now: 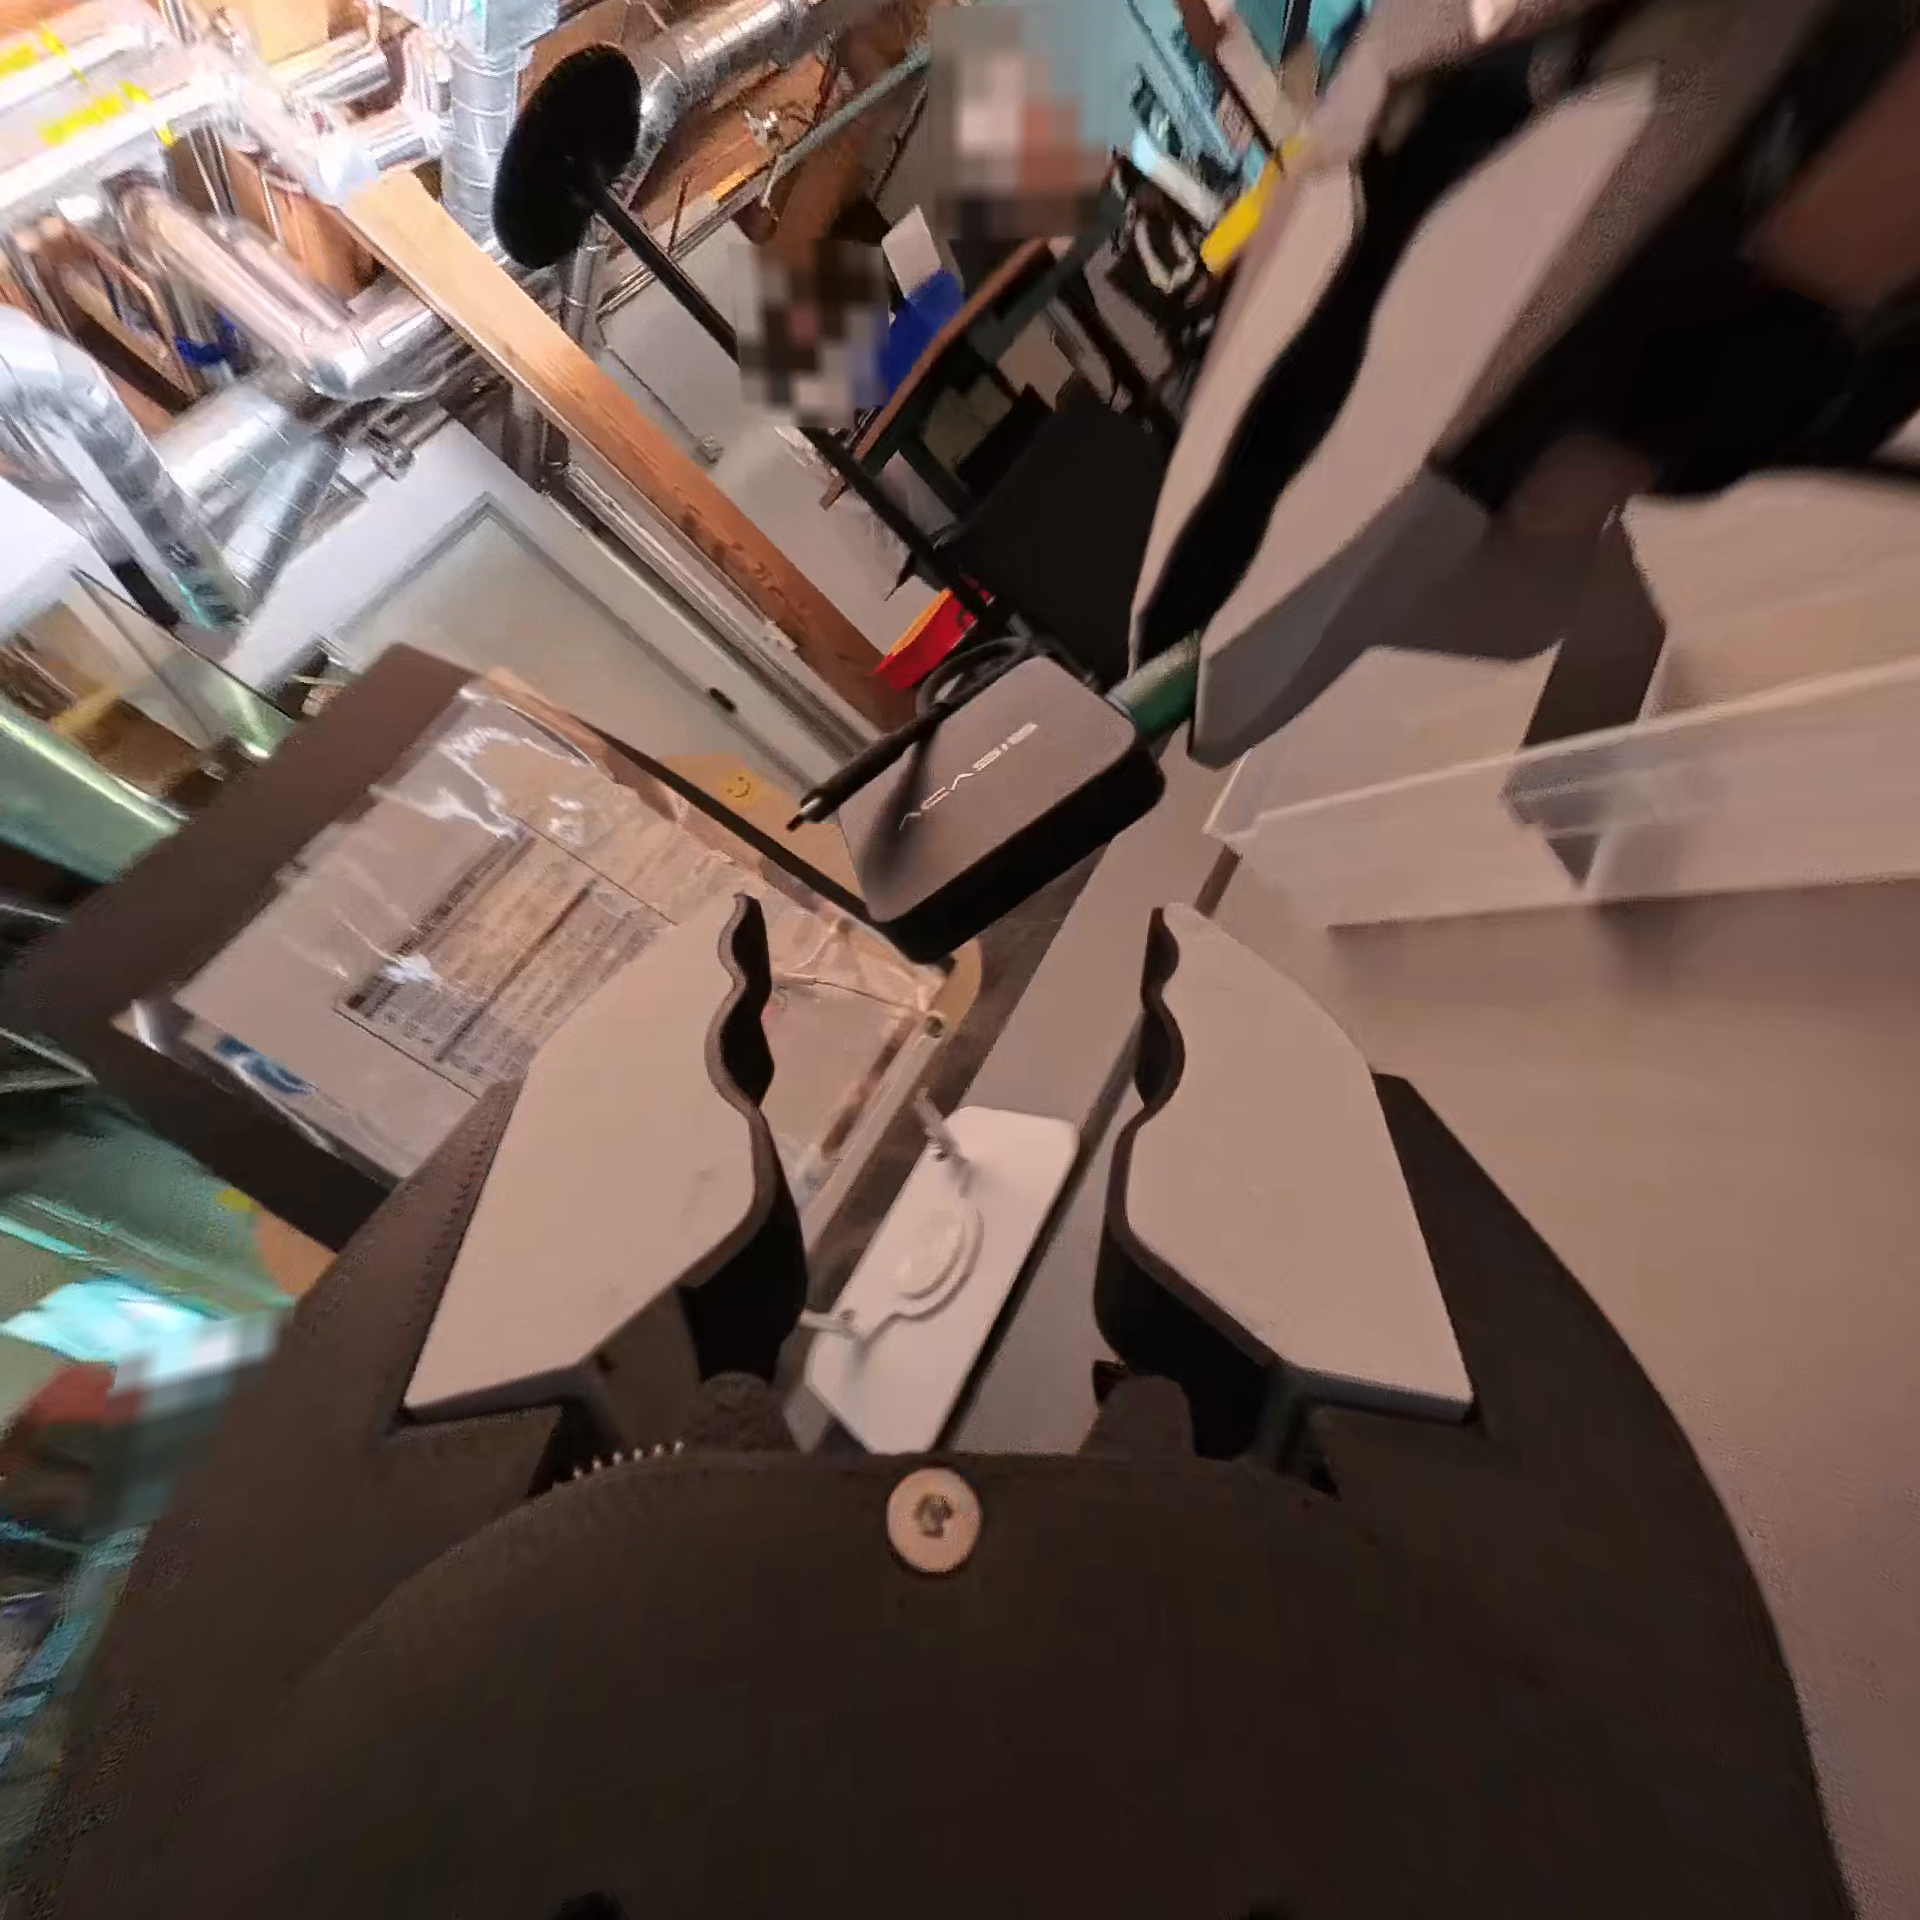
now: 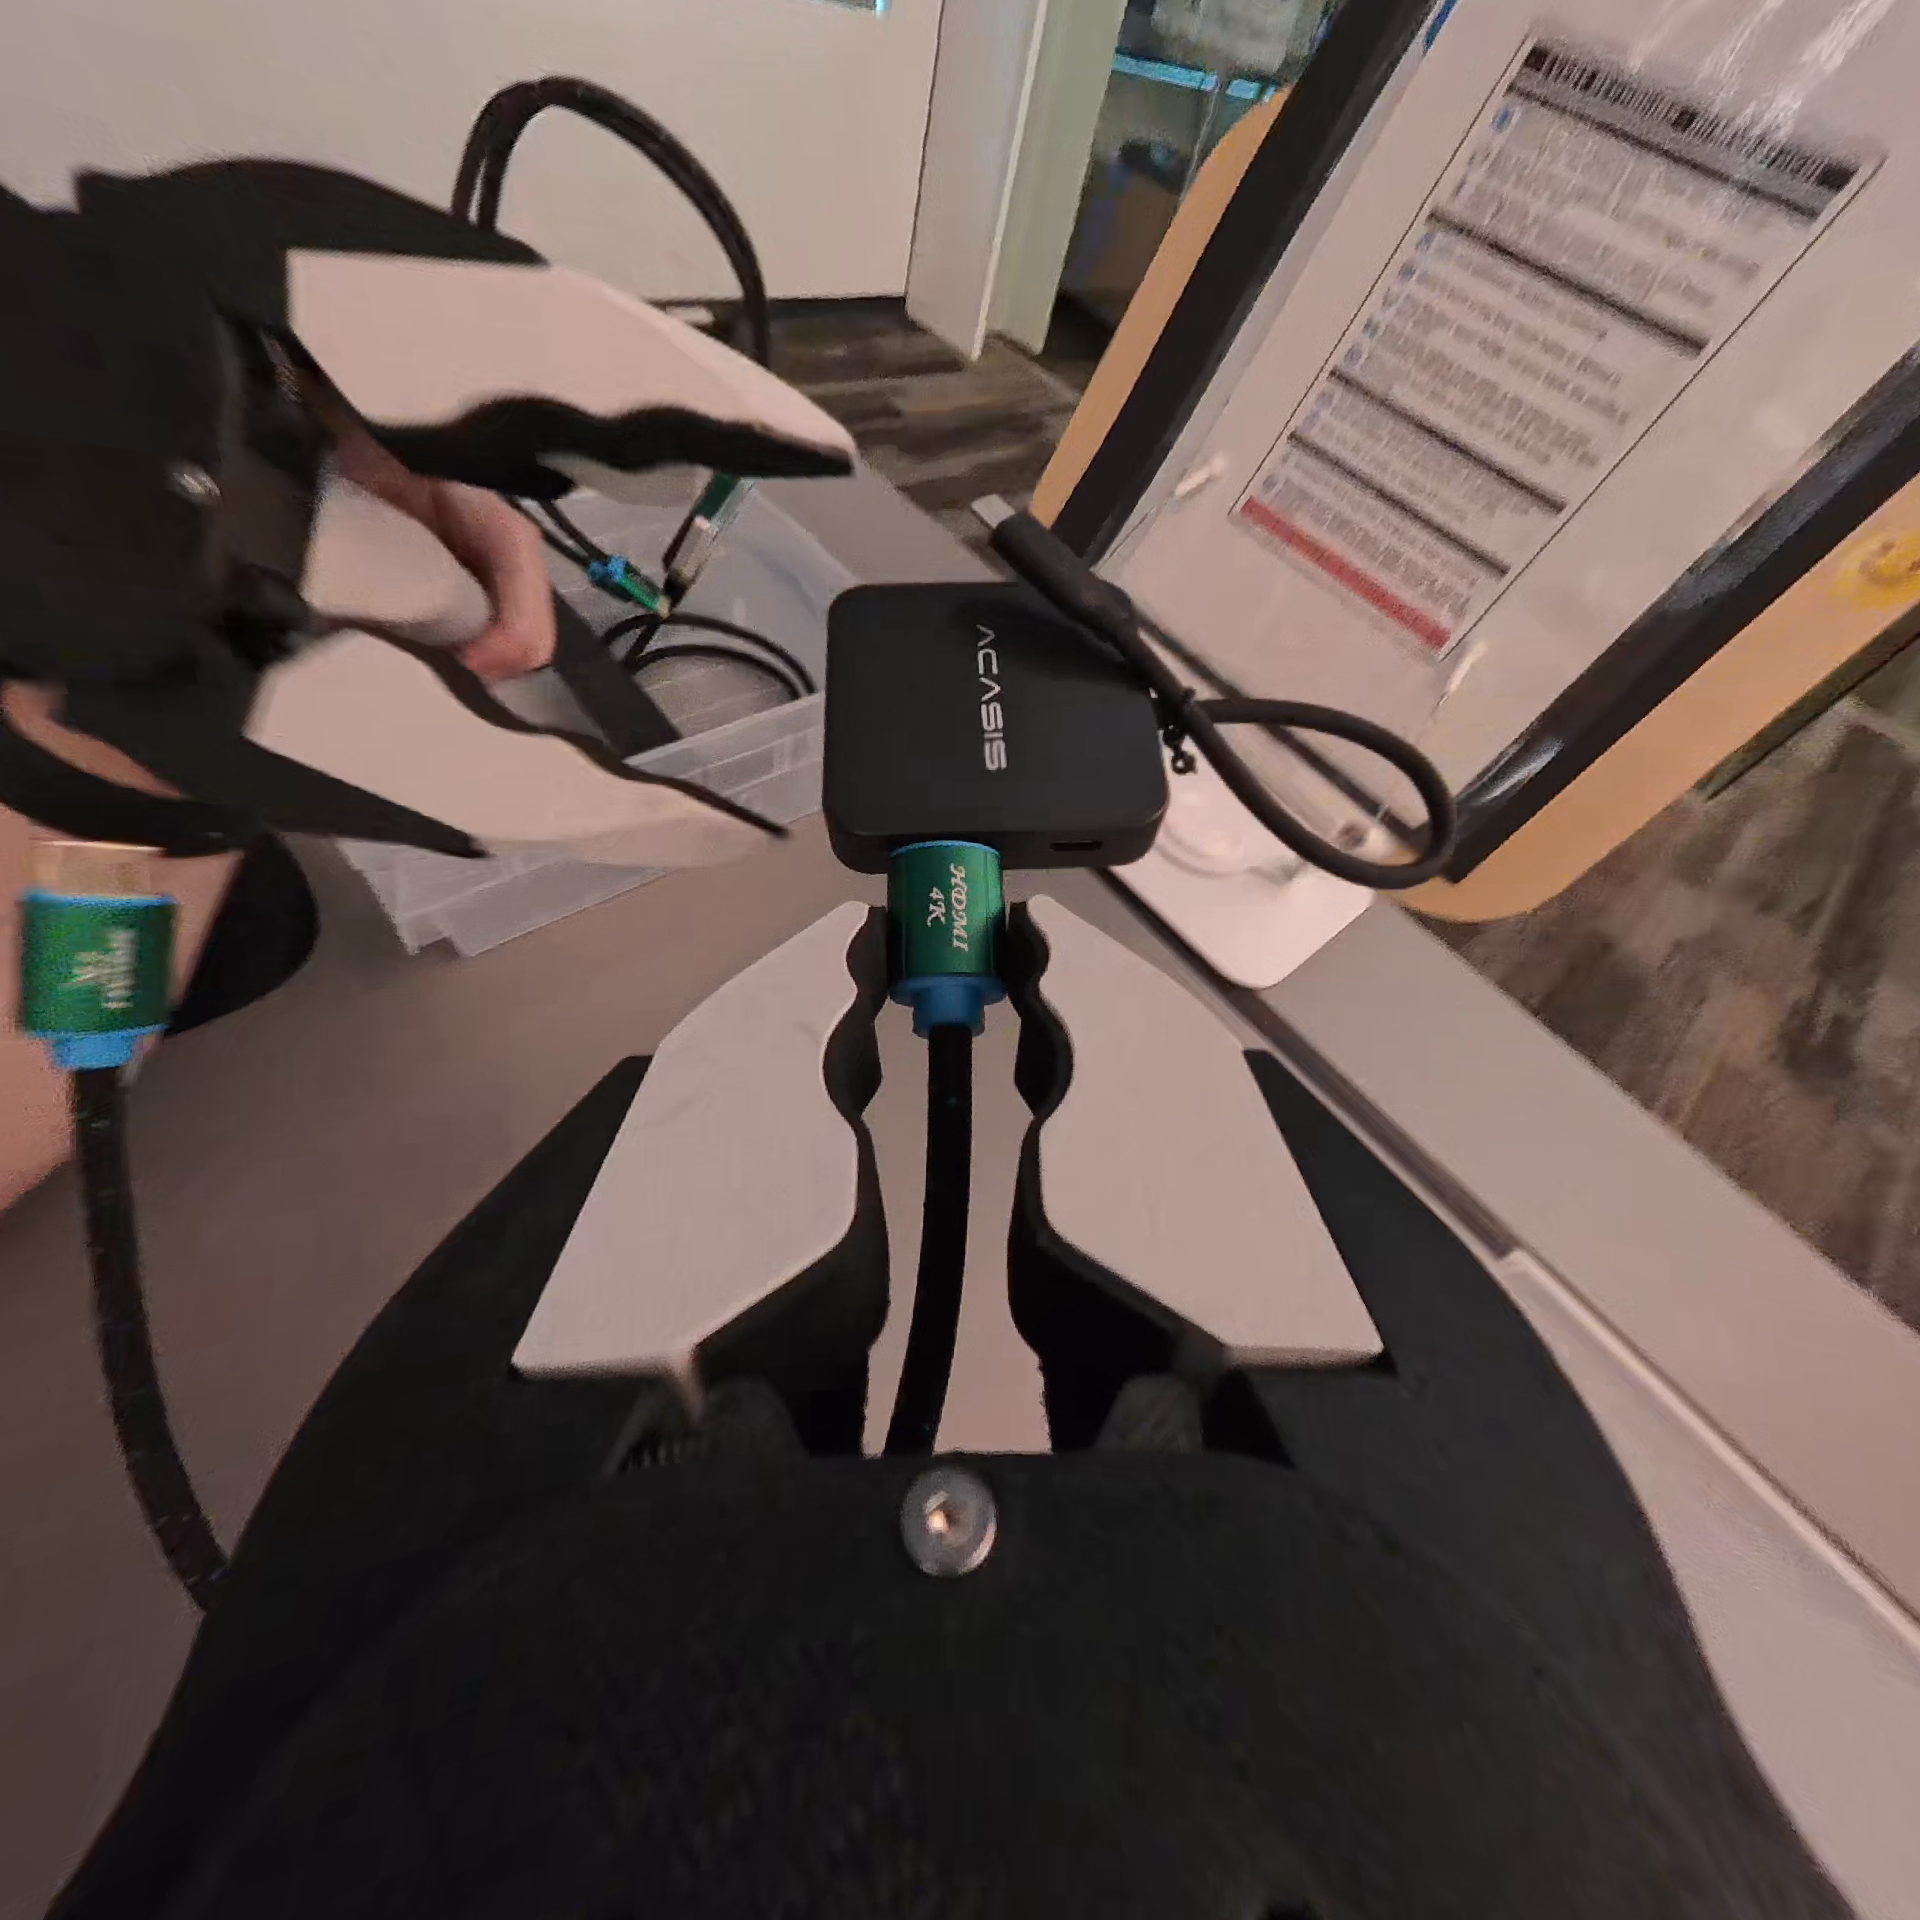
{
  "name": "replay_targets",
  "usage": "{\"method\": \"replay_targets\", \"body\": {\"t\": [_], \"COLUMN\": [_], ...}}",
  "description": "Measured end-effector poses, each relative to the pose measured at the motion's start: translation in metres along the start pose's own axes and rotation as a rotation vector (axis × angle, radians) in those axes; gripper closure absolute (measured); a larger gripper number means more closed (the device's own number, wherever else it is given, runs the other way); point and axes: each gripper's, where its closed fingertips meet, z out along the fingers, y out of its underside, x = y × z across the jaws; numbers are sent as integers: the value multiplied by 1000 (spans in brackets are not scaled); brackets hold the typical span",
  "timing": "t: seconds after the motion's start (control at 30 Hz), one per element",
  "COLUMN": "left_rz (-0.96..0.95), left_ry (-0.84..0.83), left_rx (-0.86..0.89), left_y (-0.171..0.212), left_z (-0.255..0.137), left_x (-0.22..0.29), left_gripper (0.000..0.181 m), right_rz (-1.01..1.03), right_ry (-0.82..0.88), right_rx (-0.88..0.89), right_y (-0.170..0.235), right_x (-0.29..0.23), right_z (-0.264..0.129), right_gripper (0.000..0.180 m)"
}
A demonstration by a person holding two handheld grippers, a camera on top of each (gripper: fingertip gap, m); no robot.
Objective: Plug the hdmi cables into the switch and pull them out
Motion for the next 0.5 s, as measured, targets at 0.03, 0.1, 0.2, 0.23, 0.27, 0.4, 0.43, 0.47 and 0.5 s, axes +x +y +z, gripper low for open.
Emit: {"method": "replay_targets", "body": {"t": [0.03,0.1,0.2,0.23,0.27,0.4,0.43,0.47,0.5], "left_rz": [68,185,300,334,363,474,499,514,516], "left_ry": [-33,-67,-84,-84,-84,-69,-66,-73,-73], "left_rx": [-26,-62,-68,-77,-72,-43,-40,-39,-41], "left_y": [3,6,6,7,7,4,5,6,8], "left_z": [7,17,27,30,32,38,40,41,42], "left_x": [3,11,24,28,32,50,53,54,55], "left_gripper": [116,117,123,125,129,151,161,165,166], "right_rz": [22,51,57,63,73,94,91,88,82], "right_ry": [-21,-54,-52,-52,-71,-99,-96,-95,-95], "right_rx": [-20,-70,-155,-176,-192,-223,-227,-234,-239], "right_y": [3,9,22,26,29,34,34,35,37], "right_x": [-2,-6,-7,-7,-9,-12,-12,-12,-12], "right_z": [-2,-5,-6,-5,-5,-3,-3,-3,-4], "right_gripper": [157,157,157,157,157,157,157,157,157]}}
